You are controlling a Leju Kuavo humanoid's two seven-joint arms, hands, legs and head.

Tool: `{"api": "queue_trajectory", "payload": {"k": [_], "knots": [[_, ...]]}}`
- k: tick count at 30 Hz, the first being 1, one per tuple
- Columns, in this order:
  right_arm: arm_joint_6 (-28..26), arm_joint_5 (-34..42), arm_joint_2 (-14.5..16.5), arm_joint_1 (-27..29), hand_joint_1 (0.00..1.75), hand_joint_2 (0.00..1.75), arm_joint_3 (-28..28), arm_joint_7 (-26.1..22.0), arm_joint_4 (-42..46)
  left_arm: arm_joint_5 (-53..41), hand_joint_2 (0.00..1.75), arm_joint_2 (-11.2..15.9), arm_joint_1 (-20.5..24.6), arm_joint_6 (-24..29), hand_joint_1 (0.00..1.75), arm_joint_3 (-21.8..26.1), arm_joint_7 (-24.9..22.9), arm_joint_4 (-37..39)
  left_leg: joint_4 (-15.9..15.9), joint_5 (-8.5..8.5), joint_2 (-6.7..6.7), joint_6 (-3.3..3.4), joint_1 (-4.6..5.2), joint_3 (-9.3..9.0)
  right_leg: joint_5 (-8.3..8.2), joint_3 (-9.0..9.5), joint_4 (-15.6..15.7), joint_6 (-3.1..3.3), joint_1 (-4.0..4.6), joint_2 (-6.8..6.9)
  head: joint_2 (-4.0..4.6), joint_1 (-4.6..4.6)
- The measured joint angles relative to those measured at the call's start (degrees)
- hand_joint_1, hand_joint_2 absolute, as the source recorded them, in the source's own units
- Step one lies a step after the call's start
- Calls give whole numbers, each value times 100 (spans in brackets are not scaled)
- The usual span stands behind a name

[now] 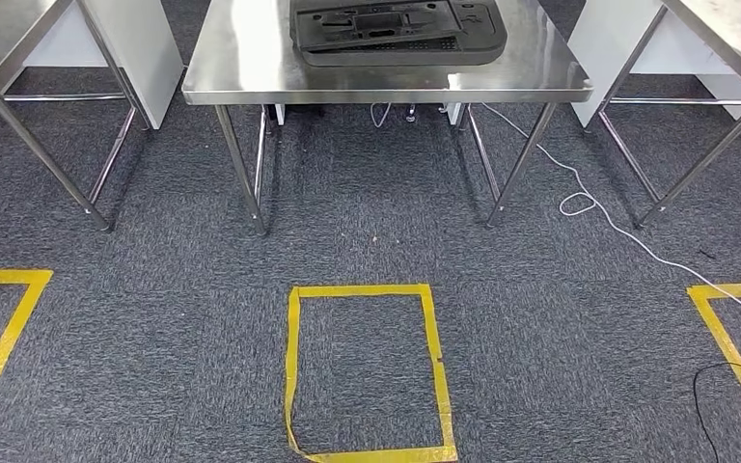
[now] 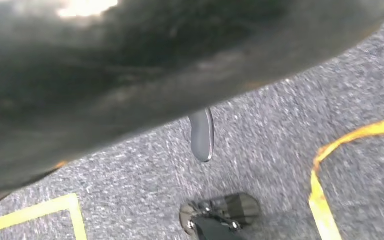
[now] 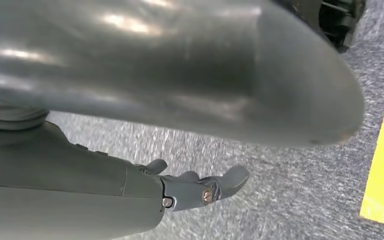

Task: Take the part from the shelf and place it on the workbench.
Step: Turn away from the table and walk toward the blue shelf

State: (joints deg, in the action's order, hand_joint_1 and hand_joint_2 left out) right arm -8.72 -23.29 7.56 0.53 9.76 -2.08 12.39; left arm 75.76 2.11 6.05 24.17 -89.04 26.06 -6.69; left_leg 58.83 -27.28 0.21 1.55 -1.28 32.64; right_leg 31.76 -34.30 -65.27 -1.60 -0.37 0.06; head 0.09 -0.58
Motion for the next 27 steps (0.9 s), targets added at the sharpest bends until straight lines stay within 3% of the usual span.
{"api": "queue_trajectory", "payload": {"k": [2,3,4,6,8,9,12,13,18,27], "knots": [[0,43,12,-22,0,0,66,-19,-24,-16,0,2,-1,0,0,-1,-11,1,2,41,-7,27,10,69,270,-346,-737,-7,-22,-1,0,-4],[-1,55,16,-27,0,0,97,-22,-35,-23,0,1,-2,0,0,-2,-14,1,3,60,-7,28,13,95,301,-406,-890,-37,-29,0,0,-5],[-3,67,17,-29,0,0,125,-19,-44,-29,0,0,-2,0,0,-2,-17,1,3,78,-6,21,13,111,240,-345,-802,-81,-35,0,0,-6],[-8,88,18,-46,0,0,166,5,-55,-38,0,-3,-2,1,0,-3,-18,1,3,110,-2,-10,7,122,-49,96,-16,-166,-41,2,0,-10],[-17,108,20,-80,0,0,207,52,-62,-43,0,-5,0,6,0,-4,-18,1,6,136,-4,-63,29,129,-268,457,699,-154,-21,1,0,-7],[-26,120,25,-91,0,0,230,77,-65,-44,0,-2,2,10,0,-4,-18,1,11,127,-7,-68,45,136,-312,518,852,-130,-15,0,0,-5],[-109,154,30,-87,0,0,295,130,-73,-28,0,8,2,41,0,-5,-18,1,3,141,-6,11,57,144,-352,499,882,-91,6,-3,0,1],[-144,166,28,-86,0,0,316,137,-75,-20,0,8,1,52,0,-5,-18,1,-13,173,-4,10,50,140,-359,494,880,-78,19,-3,0,1],[-209,209,34,-92,0,0,411,149,-91,20,0,4,-1,83,0,-5,-18,1,-71,245,-3,-98,29,136,-384,464,871,-35,41,-1,0,1],[-230,197,40,-94,0,0,447,152,-101,58,0,5,-1,106,0,-5,-16,1,-75,248,-4,-137,32,152,-383,446,866,-33,35,0,0,-1]]}}
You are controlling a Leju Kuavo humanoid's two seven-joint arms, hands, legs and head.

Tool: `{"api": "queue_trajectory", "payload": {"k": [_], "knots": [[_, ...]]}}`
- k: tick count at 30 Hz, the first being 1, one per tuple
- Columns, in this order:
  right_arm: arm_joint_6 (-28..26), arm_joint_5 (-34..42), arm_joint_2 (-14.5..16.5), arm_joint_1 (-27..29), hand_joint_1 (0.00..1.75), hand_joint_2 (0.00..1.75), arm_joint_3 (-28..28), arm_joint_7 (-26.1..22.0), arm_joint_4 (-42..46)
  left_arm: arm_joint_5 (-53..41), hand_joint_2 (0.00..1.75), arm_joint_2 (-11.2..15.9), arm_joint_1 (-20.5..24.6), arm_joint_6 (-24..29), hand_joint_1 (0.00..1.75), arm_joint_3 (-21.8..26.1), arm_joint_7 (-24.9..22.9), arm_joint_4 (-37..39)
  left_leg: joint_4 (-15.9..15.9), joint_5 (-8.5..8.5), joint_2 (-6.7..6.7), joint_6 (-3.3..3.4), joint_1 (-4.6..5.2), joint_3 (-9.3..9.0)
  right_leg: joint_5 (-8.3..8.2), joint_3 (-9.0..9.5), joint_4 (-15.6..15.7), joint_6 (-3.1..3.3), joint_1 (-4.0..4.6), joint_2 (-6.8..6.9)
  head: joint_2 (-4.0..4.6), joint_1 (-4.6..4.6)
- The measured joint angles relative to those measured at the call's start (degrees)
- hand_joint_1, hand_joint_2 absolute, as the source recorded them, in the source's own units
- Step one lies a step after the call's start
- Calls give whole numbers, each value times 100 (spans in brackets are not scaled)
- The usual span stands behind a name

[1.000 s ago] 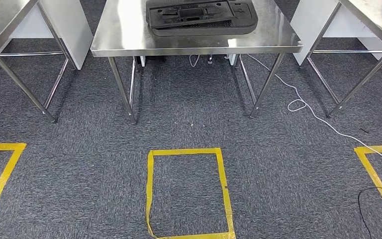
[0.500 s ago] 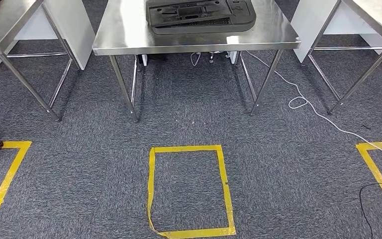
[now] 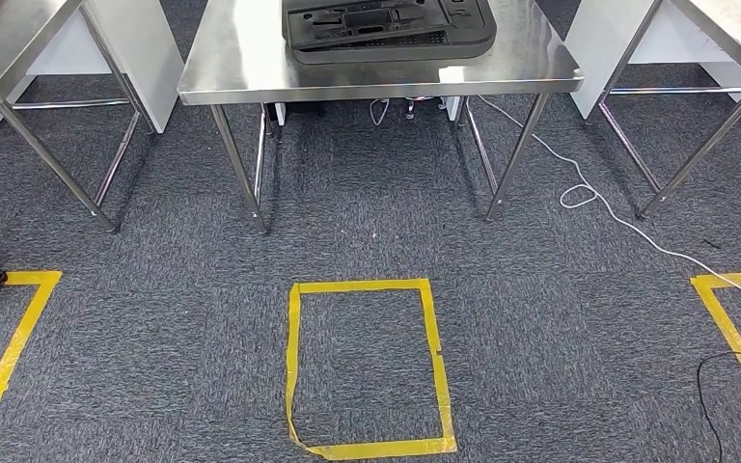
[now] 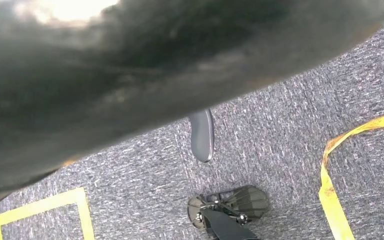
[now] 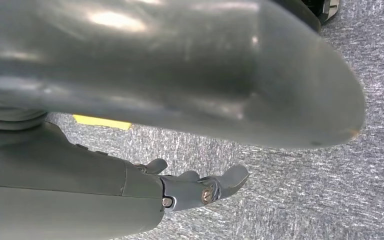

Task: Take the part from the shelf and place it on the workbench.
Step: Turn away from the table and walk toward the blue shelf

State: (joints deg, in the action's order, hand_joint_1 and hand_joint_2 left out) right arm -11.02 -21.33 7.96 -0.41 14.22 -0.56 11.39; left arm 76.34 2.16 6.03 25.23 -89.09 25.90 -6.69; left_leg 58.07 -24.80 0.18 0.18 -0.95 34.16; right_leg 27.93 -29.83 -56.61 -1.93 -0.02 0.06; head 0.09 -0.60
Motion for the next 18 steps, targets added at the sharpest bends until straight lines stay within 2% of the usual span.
{"api": "queue_trajectory", "payload": {"k": [7,12,14,16,18], "knots": [[-5,-51,5,0,0,0,3,-24,-3,14,0,2,-1,6,0,0,0,0,15,-7,1,13,38,11,-8,-4,5,-14,-38,0,0,1],[-10,-82,14,-3,0,0,3,-25,-7,38,0,4,-2,14,0,0,1,0,38,-21,5,60,76,28,-23,-2,19,-42,-76,1,0,1],[-11,-92,19,-5,0,0,3,-25,-7,49,0,1,-2,17,0,0,4,0,-17,6,-2,100,61,14,-26,0,25,-70,-76,0,0,2],[-12,-99,19,-5,0,0,3,-32,-8,54,0,-8,1,20,0,0,11,0,-101,56,-22,151,8,-8,115,-99,-191,-74,-67,-1,0,-5],[-13,-114,15,-4,0,0,3,-40,-9,60,0,-11,2,27,0,0,15,0,-130,84,-49,174,-22,6,450,-419,-849,-53,-84,-2,0,-15]]}}
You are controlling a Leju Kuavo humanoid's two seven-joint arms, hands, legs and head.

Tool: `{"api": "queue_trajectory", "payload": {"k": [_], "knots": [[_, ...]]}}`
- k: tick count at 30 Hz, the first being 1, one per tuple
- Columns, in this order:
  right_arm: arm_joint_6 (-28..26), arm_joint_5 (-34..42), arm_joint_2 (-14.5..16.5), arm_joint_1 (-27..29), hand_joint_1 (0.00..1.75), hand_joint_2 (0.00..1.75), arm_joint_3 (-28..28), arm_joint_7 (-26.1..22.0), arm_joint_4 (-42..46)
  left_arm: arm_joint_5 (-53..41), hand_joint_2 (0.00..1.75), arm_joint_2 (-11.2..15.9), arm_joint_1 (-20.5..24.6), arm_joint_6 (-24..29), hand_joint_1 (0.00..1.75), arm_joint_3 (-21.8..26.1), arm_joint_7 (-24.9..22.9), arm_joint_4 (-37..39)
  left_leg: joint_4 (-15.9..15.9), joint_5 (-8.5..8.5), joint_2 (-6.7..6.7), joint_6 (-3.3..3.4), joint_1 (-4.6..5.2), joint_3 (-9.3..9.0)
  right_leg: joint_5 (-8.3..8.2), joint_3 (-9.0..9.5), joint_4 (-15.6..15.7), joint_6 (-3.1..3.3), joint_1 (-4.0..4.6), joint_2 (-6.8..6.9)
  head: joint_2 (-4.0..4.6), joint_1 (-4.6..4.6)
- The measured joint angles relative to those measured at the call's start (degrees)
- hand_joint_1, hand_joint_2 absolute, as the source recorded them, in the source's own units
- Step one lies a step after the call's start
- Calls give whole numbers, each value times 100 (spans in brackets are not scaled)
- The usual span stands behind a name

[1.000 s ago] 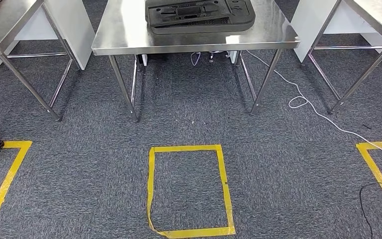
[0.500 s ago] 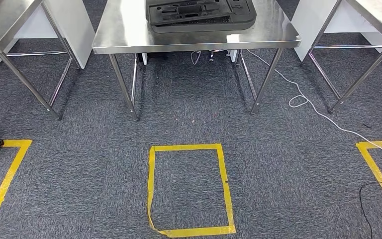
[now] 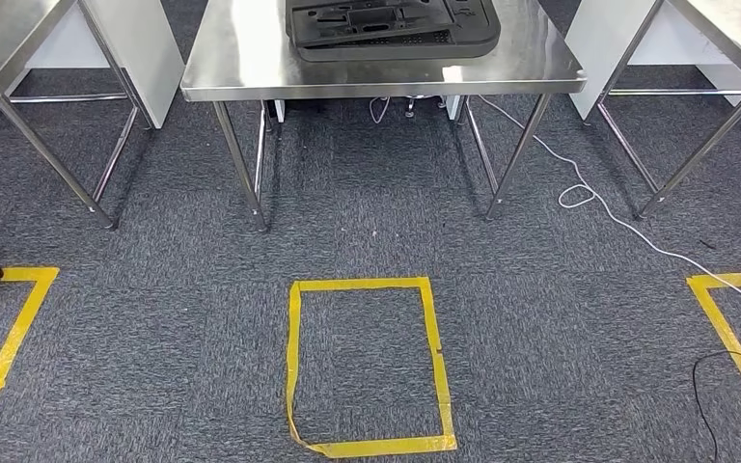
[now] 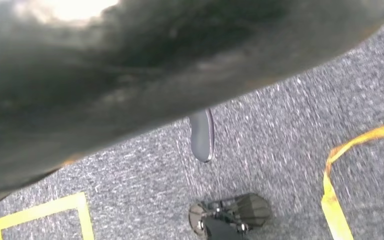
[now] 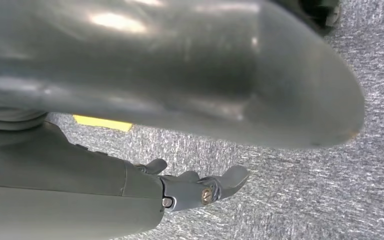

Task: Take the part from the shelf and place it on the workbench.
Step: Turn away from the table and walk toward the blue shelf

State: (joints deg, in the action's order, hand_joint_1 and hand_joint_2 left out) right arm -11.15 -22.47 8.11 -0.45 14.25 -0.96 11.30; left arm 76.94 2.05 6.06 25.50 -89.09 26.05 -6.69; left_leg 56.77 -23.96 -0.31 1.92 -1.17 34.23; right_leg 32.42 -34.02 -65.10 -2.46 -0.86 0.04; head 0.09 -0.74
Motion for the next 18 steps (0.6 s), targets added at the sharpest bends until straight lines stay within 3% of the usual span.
{"api": "queue_trajectory", "payload": {"k": [2,3,4,6,7,8,9,11,13,16,17,18], "knots": [[0,-13,-4,5,0,0,0,-2,-2,4,0,-3,-2,5,0,0,0,0,2,14,-24,-15,-12,33,241,-321,-654,-36,-45,0,0,0],[0,-18,-7,8,0,0,0,-2,-4,4,0,-8,-4,4,0,0,0,0,4,23,-35,-33,-25,45,238,-351,-725,-91,-71,2,0,0],[0,-22,-11,10,0,0,0,-2,-7,4,0,-15,-4,4,0,0,0,0,7,32,-46,-57,-46,52,141,-256,-549,-169,-100,10,0,0],[3,-31,-9,-4,0,0,0,-2,-10,6,0,-17,-5,3,0,1,0,4,23,45,-77,-137,-80,57,-162,167,269,-328,-155,134,0,-15],[8,-36,-5,-22,0,0,0,1,-11,7,0,-14,-9,4,0,1,1,5,34,41,-99,-190,-82,53,-288,340,623,-351,-164,203,0,-26],[12,-38,1,-39,0,0,0,3,-11,9,0,-8,-15,4,0,2,1,7,38,38,-124,-247,-77,41,-369,436,831,-321,-159,250,0,-20],[16,-40,7,-53,0,0,0,11,-11,14,0,-3,-22,5,0,2,2,9,36,36,-154,-300,-71,23,-404,446,886,-251,-140,266,0,-15],[17,-42,-2,-58,0,0,0,29,-14,28,0,-14,-29,5,0,2,2,6,13,44,-217,-394,-104,-15,-456,422,860,-88,-106,166,0,18],[17,-42,-6,-54,0,0,0,42,-15,40,0,-19,-31,5,0,2,3,5,196,-128,-189,-432,-142,37,-504,436,865,23,-109,84,0,31],[23,-45,-5,-50,0,0,0,64,-24,44,0,-24,-46,6,0,2,6,5,1265,-776,-37,-397,-123,442,-551,429,861,118,-72,-49,0,63],[26,-47,-5,-48,0,0,0,75,-31,44,0,-26,-52,7,0,2,7,4,1597,-904,-14,-384,-109,569,-553,422,858,127,-46,-105,0,66],[28,-48,-5,-43,0,0,0,86,-36,44,0,-26,-59,8,0,2,7,4,1749,-925,0,-367,-97,617,-556,420,855,132,-23,-168,0,66]]}}
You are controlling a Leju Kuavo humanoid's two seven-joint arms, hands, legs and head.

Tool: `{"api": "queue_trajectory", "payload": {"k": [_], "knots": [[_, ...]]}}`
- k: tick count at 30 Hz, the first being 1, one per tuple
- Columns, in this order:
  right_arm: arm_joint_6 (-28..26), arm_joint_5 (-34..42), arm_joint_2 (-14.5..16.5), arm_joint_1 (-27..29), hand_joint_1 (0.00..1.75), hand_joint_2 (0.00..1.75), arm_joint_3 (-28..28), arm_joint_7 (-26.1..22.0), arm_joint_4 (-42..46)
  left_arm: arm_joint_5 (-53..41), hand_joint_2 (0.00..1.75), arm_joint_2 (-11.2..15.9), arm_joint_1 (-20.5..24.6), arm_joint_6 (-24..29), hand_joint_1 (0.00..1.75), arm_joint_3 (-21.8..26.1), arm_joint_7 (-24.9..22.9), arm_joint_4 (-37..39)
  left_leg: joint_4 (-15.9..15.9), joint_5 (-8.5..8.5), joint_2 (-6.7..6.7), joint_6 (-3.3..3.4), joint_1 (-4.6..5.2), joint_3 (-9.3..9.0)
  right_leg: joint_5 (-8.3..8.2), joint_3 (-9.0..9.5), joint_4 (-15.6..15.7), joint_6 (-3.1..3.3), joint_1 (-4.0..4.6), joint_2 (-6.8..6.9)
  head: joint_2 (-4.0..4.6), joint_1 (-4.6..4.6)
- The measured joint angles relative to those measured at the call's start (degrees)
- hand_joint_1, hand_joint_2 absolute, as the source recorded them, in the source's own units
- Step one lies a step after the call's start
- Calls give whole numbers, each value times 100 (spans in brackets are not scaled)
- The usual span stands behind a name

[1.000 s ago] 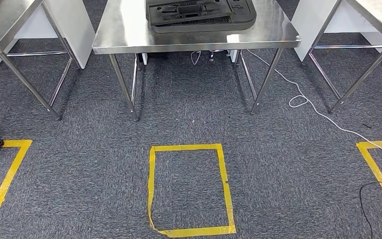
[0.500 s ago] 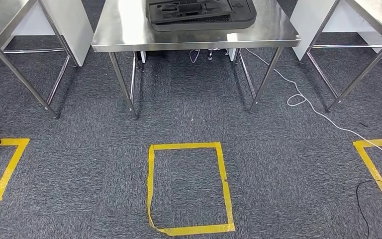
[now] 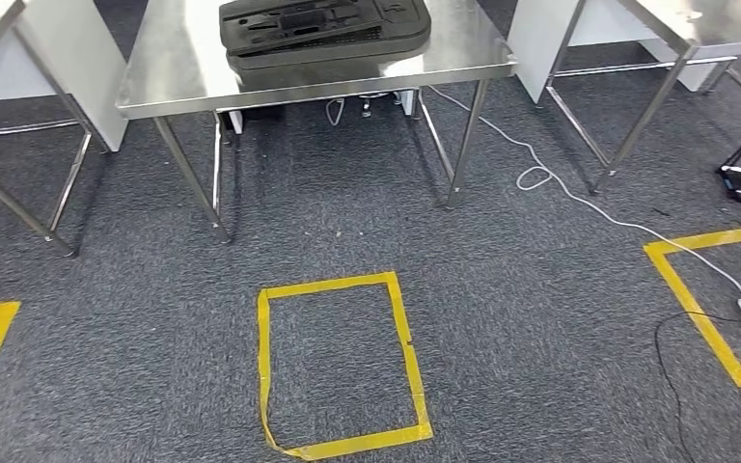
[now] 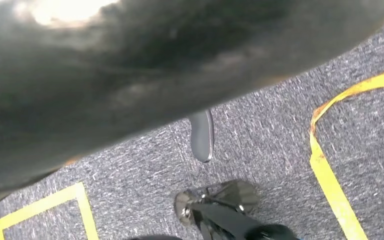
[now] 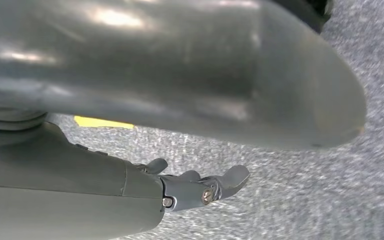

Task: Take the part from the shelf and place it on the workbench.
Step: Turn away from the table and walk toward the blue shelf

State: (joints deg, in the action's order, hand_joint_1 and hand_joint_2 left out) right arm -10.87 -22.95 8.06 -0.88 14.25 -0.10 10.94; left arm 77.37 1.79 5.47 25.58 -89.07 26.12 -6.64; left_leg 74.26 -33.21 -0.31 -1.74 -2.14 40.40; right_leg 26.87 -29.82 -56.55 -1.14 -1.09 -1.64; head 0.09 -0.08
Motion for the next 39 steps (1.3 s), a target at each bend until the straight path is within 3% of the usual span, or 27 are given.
{"api": "queue_trajectory", "payload": {"k": [1,2,4,6,8,9,11,13,15,16,17,19,21,23,24,25,26,28,30,31,33,34,35,37,39], "knots": [[1,0,-1,5,0,0,0,8,-4,0,0,1,-6,1,0,0,1,0,-82,93,19,25,9,-58,1,3,-4,1,16,-72,0,-1],[1,0,-1,9,0,0,0,11,-7,0,0,2,-9,2,0,0,1,0,-371,265,65,54,14,-210,2,8,-10,1,25,-147,0,-1],[1,-1,4,2,0,0,0,14,-8,0,0,6,-18,4,0,0,2,0,-1131,566,306,104,7,-583,12,-10,-40,-12,45,-288,0,-1],[1,-3,10,-8,0,0,0,11,-8,0,0,5,-17,7,0,-1,3,0,-1491,628,465,123,19,-741,10,-78,-61,-57,45,-405,0,0],[2,-4,11,4,0,0,0,5,-8,0,0,-3,-6,11,0,-1,4,-1,-1520,622,386,157,50,-737,-5,-158,-51,-122,20,-511,0,1],[2,-5,9,16,0,0,0,2,-9,0,0,-9,0,15,0,-1,7,-1,-1534,634,327,188,54,-737,7,-193,-77,-147,16,-490,0,-1],[6,-12,7,17,0,0,0,-2,-10,2,0,-13,1,25,0,-1,16,-1,-1566,657,188,267,47,-733,181,-377,-401,-157,33,-257,0,-30],[15,-22,7,-4,0,0,0,-1,-10,4,0,-6,-6,32,0,0,24,0,-1569,658,33,313,71,-715,515,-756,-1138,-124,34,17,0,-56],[32,-30,8,-7,0,0,0,5,-10,4,0,-7,-13,32,0,0,26,0,-1568,657,-125,322,94,-703,694,-1027,-1683,-147,27,92,0,-59],[40,-33,8,-1,0,0,0,10,-11,4,0,-9,-12,32,0,0,25,0,-1567,657,-196,323,98,-701,655,-1003,-1651,-186,26,109,0,-61],[46,-39,7,5,0,0,0,15,-11,4,0,-13,-11,32,0,0,25,0,-1567,657,-265,322,99,-704,540,-848,-1375,-233,28,148,0,-61],[55,-60,4,-2,0,0,0,20,-12,4,0,-19,-9,32,0,0,23,0,-1563,652,-391,307,118,-722,256,-380,-534,-282,50,389,0,-62],[61,-88,3,-25,0,0,0,21,-12,4,0,-21,-12,32,0,0,23,0,-1560,636,-510,260,145,-749,96,-146,-65,-230,85,574,0,-53],[65,-103,0,-27,0,0,0,26,-13,4,0,-22,0,32,0,0,23,0,-1580,630,-630,188,144,-791,37,-166,-22,-135,107,490,0,-48],[67,-110,-2,-19,0,0,-1,29,-13,4,0,-21,12,32,0,0,24,0,-1570,617,-618,150,128,-805,2,-151,-4,-93,79,424,0,-46],[70,-117,-3,-12,0,0,-1,33,-14,3,0,-18,22,32,0,0,25,0,-1504,554,-519,119,114,-794,-34,-129,15,-52,51,360,0,-38],[75,-126,-3,-9,0,0,-2,35,-15,3,0,-15,23,32,0,0,26,0,-1334,426,-369,95,103,-739,-69,-105,33,-15,19,299,0,-23],[92,-135,5,-13,0,0,-5,34,-16,4,0,-13,-1,31,0,-1,26,0,-664,27,-53,71,90,-471,-99,-86,36,26,-3,172,0,10],[102,-142,13,-15,0,0,-10,32,-16,4,0,-13,-21,30,0,-2,28,0,-39,-213,33,51,86,-194,-105,-89,28,39,1,16,0,19],[104,-150,14,-12,0,0,-12,32,-16,3,0,-13,-23,30,0,-2,32,0,9,-165,41,41,78,-169,-104,-87,22,39,-2,-70,0,19],[111,-179,16,-10,0,0,-16,32,-16,4,0,-5,-20,30,0,-2,43,0,-519,205,103,17,36,-414,-89,-82,-11,14,-25,-253,0,20],[114,-192,16,-12,0,0,-17,30,-16,4,0,-4,-23,30,0,-2,48,-1,-886,364,257,-5,-3,-586,-71,-101,-48,-17,-32,-336,0,24],[116,-202,16,-19,0,0,-19,28,-16,4,0,-3,-25,29,0,-2,53,-1,-1172,464,410,-10,-31,-712,-51,-138,-99,-56,-33,-413,0,31],[119,-206,13,-25,0,0,-19,22,-17,4,0,-7,-19,28,0,-2,61,-2,-1371,472,597,29,-31,-776,-47,-251,-156,-147,-31,-538,0,37],[122,-207,13,-8,0,0,-20,17,-19,7,0,-9,-3,28,0,-2,58,-1,-1388,494,460,136,12,-759,-77,-338,-144,-227,-52,-606,0,36]]}}
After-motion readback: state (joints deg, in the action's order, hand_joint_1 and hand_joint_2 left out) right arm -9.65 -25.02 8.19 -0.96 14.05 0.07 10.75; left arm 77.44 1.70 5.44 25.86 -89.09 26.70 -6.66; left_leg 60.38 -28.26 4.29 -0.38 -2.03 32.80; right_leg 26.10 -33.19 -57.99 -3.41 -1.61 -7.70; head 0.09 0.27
